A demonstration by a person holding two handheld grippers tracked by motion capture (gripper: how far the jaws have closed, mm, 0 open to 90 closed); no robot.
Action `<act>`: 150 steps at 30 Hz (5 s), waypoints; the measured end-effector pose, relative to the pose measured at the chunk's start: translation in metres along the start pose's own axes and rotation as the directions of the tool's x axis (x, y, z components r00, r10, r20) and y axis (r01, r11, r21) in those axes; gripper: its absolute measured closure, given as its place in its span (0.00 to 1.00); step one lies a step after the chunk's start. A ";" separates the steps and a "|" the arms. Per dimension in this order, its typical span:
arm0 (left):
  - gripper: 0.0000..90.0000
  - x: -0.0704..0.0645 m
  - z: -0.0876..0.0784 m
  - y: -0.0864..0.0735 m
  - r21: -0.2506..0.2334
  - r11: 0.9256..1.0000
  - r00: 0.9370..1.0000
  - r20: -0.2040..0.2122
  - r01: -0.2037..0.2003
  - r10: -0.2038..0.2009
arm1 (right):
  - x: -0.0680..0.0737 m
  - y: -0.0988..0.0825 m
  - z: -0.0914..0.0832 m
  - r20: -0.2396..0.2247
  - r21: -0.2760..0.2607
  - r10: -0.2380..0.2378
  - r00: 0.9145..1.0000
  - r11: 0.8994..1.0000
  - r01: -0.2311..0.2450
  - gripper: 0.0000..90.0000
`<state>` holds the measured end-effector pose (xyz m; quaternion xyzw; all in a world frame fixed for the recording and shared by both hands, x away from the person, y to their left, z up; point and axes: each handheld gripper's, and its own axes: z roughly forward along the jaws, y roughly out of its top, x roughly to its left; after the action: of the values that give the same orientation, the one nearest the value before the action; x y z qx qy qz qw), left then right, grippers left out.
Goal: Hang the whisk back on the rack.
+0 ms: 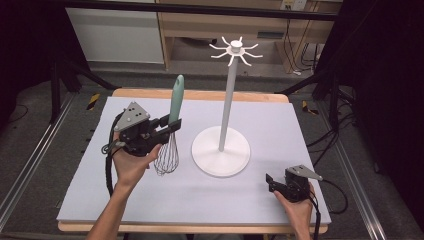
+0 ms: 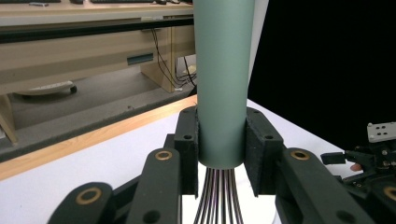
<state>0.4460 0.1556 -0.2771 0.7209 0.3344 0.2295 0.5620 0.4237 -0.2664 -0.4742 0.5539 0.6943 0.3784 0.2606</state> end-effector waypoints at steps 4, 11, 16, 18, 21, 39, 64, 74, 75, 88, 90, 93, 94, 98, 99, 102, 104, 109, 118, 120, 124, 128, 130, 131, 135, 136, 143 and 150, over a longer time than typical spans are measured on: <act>0.77 -0.001 0.002 0.006 -0.010 1.000 1.000 0.000 -0.006 0.006 | 0.000 0.000 0.000 0.000 -0.002 0.004 1.000 1.000 -0.004 0.26; 0.76 -0.006 0.005 0.016 -0.024 1.000 1.000 0.008 -0.019 0.020 | 0.000 0.000 0.000 -0.001 -0.001 0.003 1.000 1.000 -0.003 0.26; 0.77 -0.009 0.008 0.021 -0.033 0.999 1.000 0.020 -0.016 0.016 | 0.000 0.000 0.000 -0.001 -0.002 0.002 1.000 1.000 -0.002 0.26; 0.76 -0.012 0.012 0.026 -0.039 0.999 0.999 0.025 -0.018 0.019 | 0.000 0.000 0.000 -0.002 0.001 0.005 1.000 1.000 -0.005 0.26; 0.76 -0.013 0.013 0.029 -0.042 0.999 0.999 0.029 -0.021 0.022 | 0.000 0.000 0.000 -0.002 -0.001 0.002 1.000 1.000 -0.002 0.26; 0.76 -0.016 0.032 0.051 -0.038 0.998 0.998 0.049 -0.042 0.044 | -0.001 0.000 0.000 0.000 -0.004 0.009 1.000 1.000 -0.009 0.26; 0.76 -0.019 0.051 0.060 -0.005 0.999 0.998 0.039 -0.054 0.054 | -0.003 0.000 -0.001 -0.005 -0.009 0.013 1.000 1.000 -0.013 0.26; 0.76 -0.019 0.057 0.062 0.006 0.998 0.997 0.044 -0.062 0.062 | -0.003 0.000 -0.001 -0.006 -0.009 0.012 1.000 1.000 -0.012 0.26; 0.76 -0.020 0.058 0.062 0.007 0.998 0.997 0.044 -0.062 0.062 | -0.003 0.000 -0.001 -0.007 -0.008 0.013 1.000 1.000 -0.013 0.26; 0.76 -0.023 0.069 0.061 0.015 0.998 0.997 0.053 -0.065 0.064 | -0.004 0.000 -0.001 -0.009 -0.008 0.015 1.000 1.000 -0.015 0.26; 0.76 -0.024 0.070 0.061 0.012 0.998 0.997 0.054 -0.064 0.064 | -0.004 0.000 -0.001 -0.008 -0.009 0.013 1.000 1.000 -0.013 0.26; 0.76 -0.024 0.072 0.060 0.012 0.998 0.997 0.052 -0.064 0.064 | -0.003 0.000 -0.001 -0.008 -0.008 0.017 1.000 1.000 -0.017 0.26; 0.76 -0.024 0.073 0.060 0.012 0.998 0.997 0.051 -0.065 0.064 | -0.004 0.000 -0.001 -0.008 -0.008 0.017 1.000 1.000 -0.017 0.26; 0.76 -0.025 0.076 0.058 0.011 0.998 0.997 0.049 -0.066 0.066 | -0.004 0.001 -0.001 -0.009 -0.008 0.017 1.000 1.000 -0.017 0.26; 0.76 -0.025 0.077 0.058 0.009 0.998 0.997 0.048 -0.067 0.067 | -0.004 0.001 -0.001 -0.008 -0.008 0.016 1.000 1.000 -0.016 0.26; 0.76 -0.025 0.079 0.056 0.003 0.998 0.997 0.050 -0.057 0.057 | -0.004 0.001 -0.001 -0.008 -0.008 0.015 1.000 1.000 -0.015 0.26; 0.76 -0.025 0.080 0.055 0.002 0.998 0.997 0.051 -0.056 0.055 | -0.004 0.001 -0.001 -0.008 -0.008 0.017 1.000 1.000 -0.017 0.26; 0.76 -0.025 0.083 0.053 -0.006 0.998 0.997 0.041 -0.060 0.060 | -0.004 0.001 -0.001 -0.009 -0.009 0.017 1.000 1.000 -0.017 0.26; 0.76 -0.025 0.089 0.051 -0.023 0.998 0.998 0.028 -0.061 0.061 | -0.003 0.000 0.000 -0.010 -0.006 0.015 1.000 1.000 -0.015 0.26; 0.76 -0.025 0.089 0.051 -0.025 0.998 0.998 0.027 -0.062 0.063 | -0.002 0.000 0.000 -0.015 -0.003 0.021 1.000 1.000 -0.022 0.26; 0.76 -0.024 0.093 0.050 -0.038 0.998 0.998 0.024 -0.058 0.059 | -0.003 0.000 0.001 -0.015 -0.004 0.023 1.000 1.000 -0.023 0.26; 0.75 -0.024 0.094 0.049 -0.040 0.998 0.998 0.030 -0.053 0.054 | -0.004 0.000 0.000 -0.011 -0.008 0.018 1.000 1.000 -0.018 0.26; 0.72 -0.025 0.094 0.049 -0.038 0.998 0.998 0.023 -0.058 0.059 | -0.004 0.000 0.000 -0.012 -0.007 0.020 1.000 1.000 -0.020 0.26; 0.70 -0.025 0.094 0.048 -0.041 0.997 0.998 0.020 -0.057 0.058 | -0.004 0.000 0.000 -0.011 -0.008 0.019 1.000 1.000 -0.019 0.26; 0.66 -0.025 0.092 0.046 -0.035 0.997 0.997 0.020 -0.070 0.070 | -0.004 0.000 0.000 -0.012 -0.009 0.021 1.000 1.000 -0.021 0.26; 0.65 -0.025 0.091 0.046 -0.032 0.997 0.997 0.012 -0.077 0.077 | -0.004 0.000 0.000 -0.013 -0.008 0.022 1.000 1.000 -0.022 0.26; 0.54 -0.021 0.081 0.038 -0.024 0.996 0.997 0.011 -0.082 0.082 | -0.004 0.000 0.000 -0.010 -0.005 0.022 1.000 1.000 -0.022 0.26; 0.47 -0.013 0.064 0.026 -0.012 0.998 0.998 0.010 -0.064 0.064 | -0.004 0.000 0.000 -0.008 -0.003 0.024 1.000 1.000 -0.024 0.26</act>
<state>0.4888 0.1000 -0.2682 0.7290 0.3070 0.2455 0.5604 0.4248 -0.2705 -0.4744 0.5603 0.6880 0.3849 0.2541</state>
